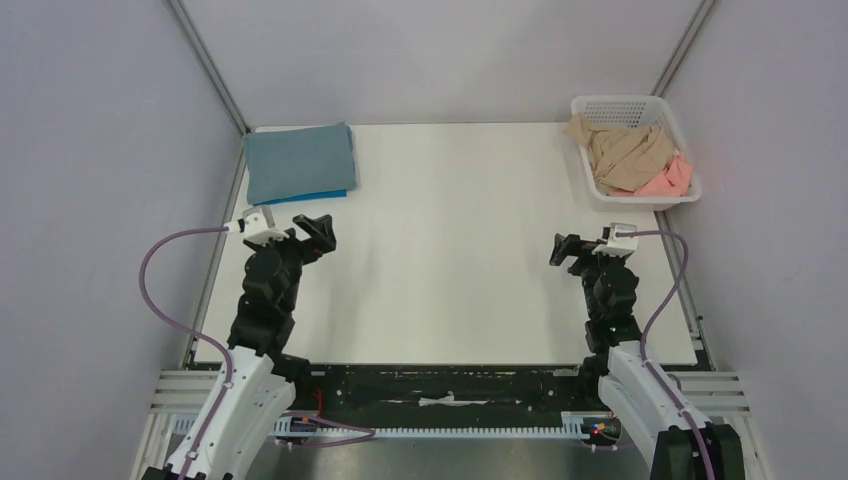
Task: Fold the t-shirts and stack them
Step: Grab crumpled tshirt from bin with the right arm
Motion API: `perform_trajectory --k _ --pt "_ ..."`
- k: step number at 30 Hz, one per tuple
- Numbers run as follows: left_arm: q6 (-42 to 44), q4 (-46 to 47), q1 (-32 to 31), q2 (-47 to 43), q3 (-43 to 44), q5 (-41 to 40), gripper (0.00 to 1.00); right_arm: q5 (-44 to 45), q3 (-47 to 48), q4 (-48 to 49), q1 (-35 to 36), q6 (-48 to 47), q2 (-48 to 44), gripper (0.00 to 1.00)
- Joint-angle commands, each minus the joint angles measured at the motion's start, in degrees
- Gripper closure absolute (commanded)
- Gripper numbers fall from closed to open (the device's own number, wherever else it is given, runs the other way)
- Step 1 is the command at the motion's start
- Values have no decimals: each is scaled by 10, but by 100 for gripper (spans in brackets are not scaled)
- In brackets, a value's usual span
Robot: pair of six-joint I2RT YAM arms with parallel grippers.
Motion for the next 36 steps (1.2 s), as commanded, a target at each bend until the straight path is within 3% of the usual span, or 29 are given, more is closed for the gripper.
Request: perform_trajectory --k 1,5,8,10,14,21,30,36 --pt "15 20 2 -7 24 -11 0 -3 49 13 -2 11 -3 2" --pt "3 13 2 -6 27 -15 0 -17 108 18 -3 -11 22 2" --pt "0 1 2 1 37 -22 0 22 194 -23 -3 0 74 2" --pt "1 -9 2 4 46 -21 0 31 276 -70 -3 -15 134 2" --pt "-3 -17 2 8 54 -18 0 113 484 -258 -18 -40 277 2" --pt "-22 -32 2 3 51 -25 0 79 717 -381 -109 -53 479 2" --pt "-31 -27 2 33 52 -30 0 68 895 -419 -167 -45 687 2" --pt "-33 -25 2 79 63 -26 0 121 980 -418 -175 -73 801 1"
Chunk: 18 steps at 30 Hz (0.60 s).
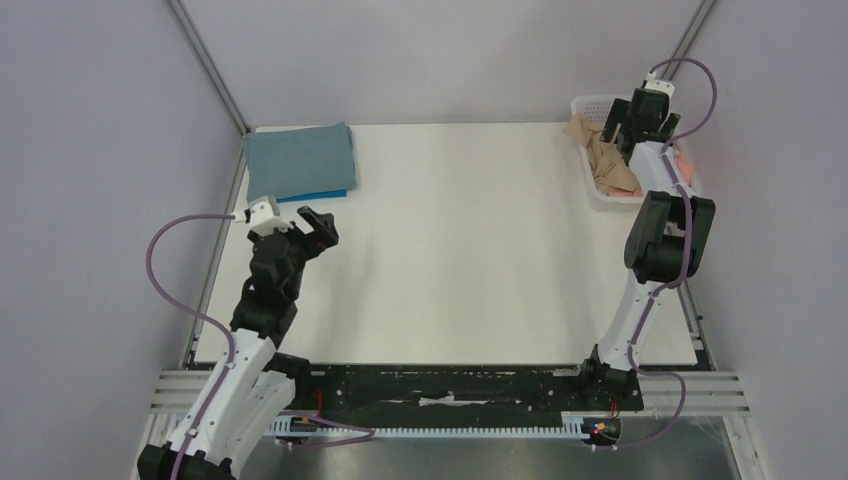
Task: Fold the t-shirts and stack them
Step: Grab crumpled tshirt from bin with the right arm
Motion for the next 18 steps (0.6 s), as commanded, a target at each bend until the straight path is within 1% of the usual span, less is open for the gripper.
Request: perform_trajectory --k 1,4,6,8,9,10,11,12,14,15,18 --pt "-17 10 2 31 30 -6 0 45 72 1 -3 -31 62 4" --pt "-16 10 2 47 35 -6 0 82 80 15 -3 -36 92 8" --pt "-16 11 2 55 37 -5 0 93 80 22 -5 -29 103 18" --pt "-14 11 2 61 39 -4 0 92 75 27 -6 -21 107 22" --pt "-13 10 2 63 40 -5 1 90 71 32 -7 -16 108 28" --pt "-13 10 2 63 40 -6 1 81 66 37 -8 -11 107 37" --pt "-13 8 2 63 40 -6 1 71 64 41 -10 -8 108 47" --pt "-13 7 2 63 41 -6 1 63 64 42 -11 -4 106 67" --pt "-13 5 2 60 41 -6 1 37 62 47 -12 2 97 98" --pt "-12 5 2 58 41 -7 1 22 58 51 -13 4 90 100" --pt "-12 1 2 53 40 -9 1 -29 43 69 -13 0 52 100"
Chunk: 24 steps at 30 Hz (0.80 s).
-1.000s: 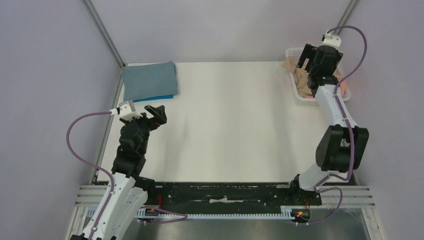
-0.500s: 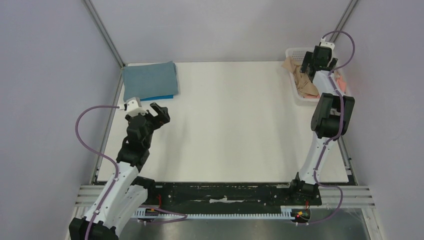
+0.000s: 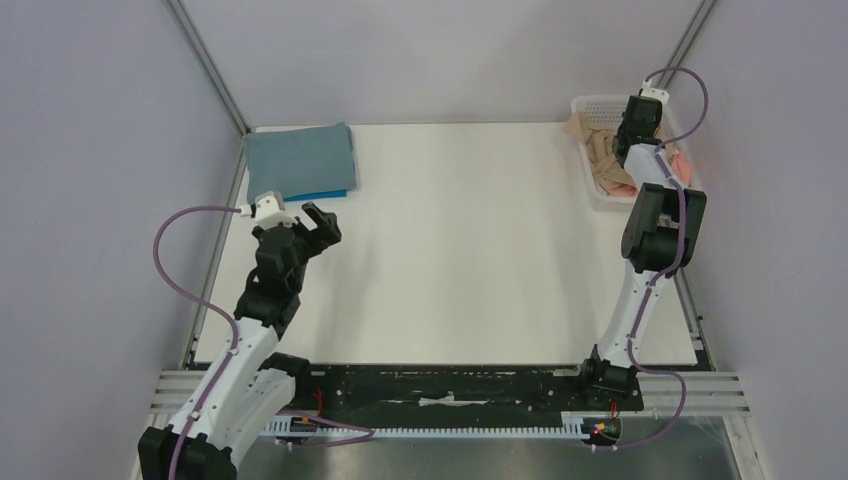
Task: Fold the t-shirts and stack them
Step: Grab crumpled tshirt from bin with the right arm, then move the tshirt to the center of the board
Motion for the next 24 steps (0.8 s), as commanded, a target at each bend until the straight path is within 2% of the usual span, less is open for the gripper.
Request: perform_trajectory --k 1,5,10,15,19,24 --pt "-7 1 2 -12 25 -10 1 -78 -14 43 -6 8 -64 100" --pt "-7 -4 2 -23 24 -9 1 -111 -30 59 -6 13 -135 100" --pt "-10 -17 2 -33 30 -6 1 -109 -65 99 -6 8 -241 100" --pt "-10 -27 2 -48 31 3 1 -166 -73 99 0 28 -329 100" --pt "-14 -32 2 -60 31 9 1 -200 -81 103 26 35 -398 100" --pt "-18 -34 2 -66 32 18 1 -300 -60 89 82 57 -454 100"
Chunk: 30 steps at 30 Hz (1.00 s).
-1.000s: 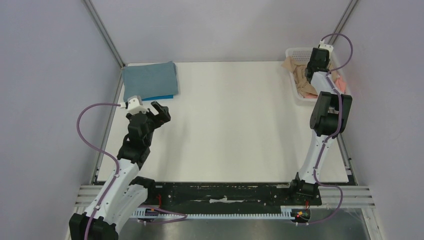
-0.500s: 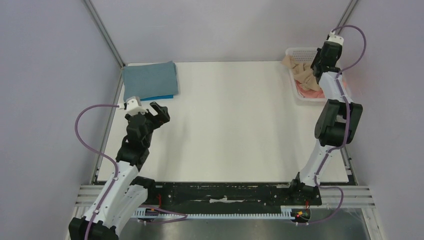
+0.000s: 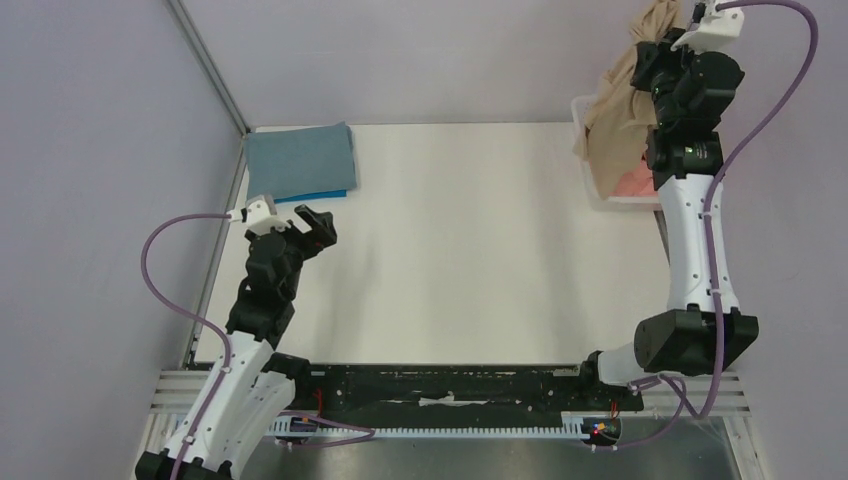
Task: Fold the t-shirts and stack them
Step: Move the tshirt to the center of the board
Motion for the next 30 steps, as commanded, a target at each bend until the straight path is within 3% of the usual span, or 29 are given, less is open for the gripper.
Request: perform_trajectory --k 1,5,11,17,18,20,23,24,25,30 --pt "-17 -3 2 -7 25 16 1 -108 22 26 59 26 -52 100" --pt "-18 -2 2 -3 26 22 1 -171 30 40 131 57 -76 100" --pt "-23 -9 2 1 32 25 2 -272 -98 181 186 208 -118 100" --pt "-26 -10 2 3 32 27 1 -157 -338 174 196 207 -205 99" --pt "-27 -10 2 4 32 27 1 -127 -401 168 196 196 -224 94" --pt "-29 -11 2 6 32 29 1 -76 -515 163 196 177 -256 74" --pt "-32 -25 2 19 39 49 1 39 -649 161 193 156 -282 34" --pt "-34 -34 2 26 43 62 1 84 -667 146 192 156 -291 16" --pt "-37 -47 2 33 49 74 1 109 -681 139 194 147 -306 4" --pt "-72 -60 2 73 30 168 1 25 -695 159 216 34 -375 2"
